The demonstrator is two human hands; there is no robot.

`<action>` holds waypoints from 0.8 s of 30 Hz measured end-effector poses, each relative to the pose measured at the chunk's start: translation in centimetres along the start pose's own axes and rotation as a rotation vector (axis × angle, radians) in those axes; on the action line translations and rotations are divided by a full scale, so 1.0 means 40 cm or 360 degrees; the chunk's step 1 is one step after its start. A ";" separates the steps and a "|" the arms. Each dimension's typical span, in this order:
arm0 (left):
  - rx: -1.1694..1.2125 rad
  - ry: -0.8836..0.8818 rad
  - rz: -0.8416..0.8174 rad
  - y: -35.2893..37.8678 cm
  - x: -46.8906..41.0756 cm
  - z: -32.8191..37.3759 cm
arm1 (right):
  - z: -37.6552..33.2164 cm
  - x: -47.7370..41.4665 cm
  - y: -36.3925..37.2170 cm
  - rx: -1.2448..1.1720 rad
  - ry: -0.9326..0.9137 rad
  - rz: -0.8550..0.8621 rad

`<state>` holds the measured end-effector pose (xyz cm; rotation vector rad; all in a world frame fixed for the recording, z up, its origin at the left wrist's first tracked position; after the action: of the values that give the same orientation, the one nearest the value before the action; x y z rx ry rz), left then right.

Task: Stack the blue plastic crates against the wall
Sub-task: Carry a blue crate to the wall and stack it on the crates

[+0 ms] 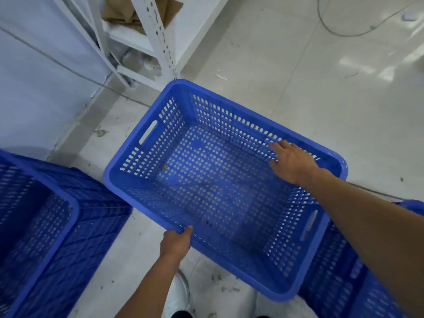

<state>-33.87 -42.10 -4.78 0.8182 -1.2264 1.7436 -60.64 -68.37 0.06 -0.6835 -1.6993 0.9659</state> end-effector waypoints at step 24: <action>0.0736 -0.0157 -0.0164 0.018 -0.065 -0.042 | 0.042 -0.158 -0.068 -0.0113 0.0405 -0.0023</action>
<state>-33.46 -41.30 -7.85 1.2238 -0.8297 1.9481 -60.20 -75.36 -0.97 -0.8044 -1.5165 0.7760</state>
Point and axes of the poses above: each hand's wrist, its own x-axis away from the middle knuckle, its own y-axis out of the palm, z = x × y, the point moved 5 cm from there along -x, towards the middle knuckle, and after that the axes turned 2 degrees about -z, right-handed, at the moved point
